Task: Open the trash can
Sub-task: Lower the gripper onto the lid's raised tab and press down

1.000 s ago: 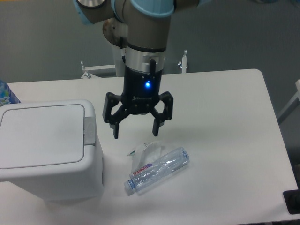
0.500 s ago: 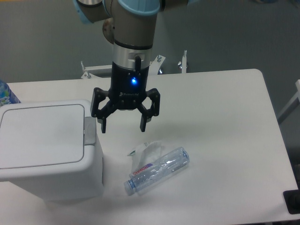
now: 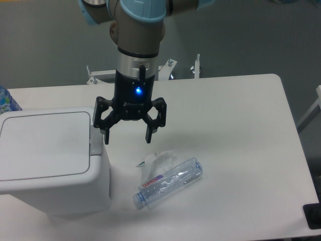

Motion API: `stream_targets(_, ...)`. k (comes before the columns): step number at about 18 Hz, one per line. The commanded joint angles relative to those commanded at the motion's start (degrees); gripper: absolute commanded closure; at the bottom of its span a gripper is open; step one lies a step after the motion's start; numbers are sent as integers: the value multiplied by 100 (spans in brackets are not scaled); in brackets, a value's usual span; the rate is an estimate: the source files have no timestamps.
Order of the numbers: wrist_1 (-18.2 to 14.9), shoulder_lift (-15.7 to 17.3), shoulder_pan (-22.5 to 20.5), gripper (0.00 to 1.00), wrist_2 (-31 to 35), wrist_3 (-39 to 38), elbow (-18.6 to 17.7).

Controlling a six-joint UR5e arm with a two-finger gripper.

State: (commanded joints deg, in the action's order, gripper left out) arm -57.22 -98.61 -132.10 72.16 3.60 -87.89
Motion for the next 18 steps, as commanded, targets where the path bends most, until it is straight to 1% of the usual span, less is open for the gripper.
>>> stream_targets(11,0,-17,62,0,9,0,-9)
stream_targets(18,9,-9,79,0,18,0,-114)
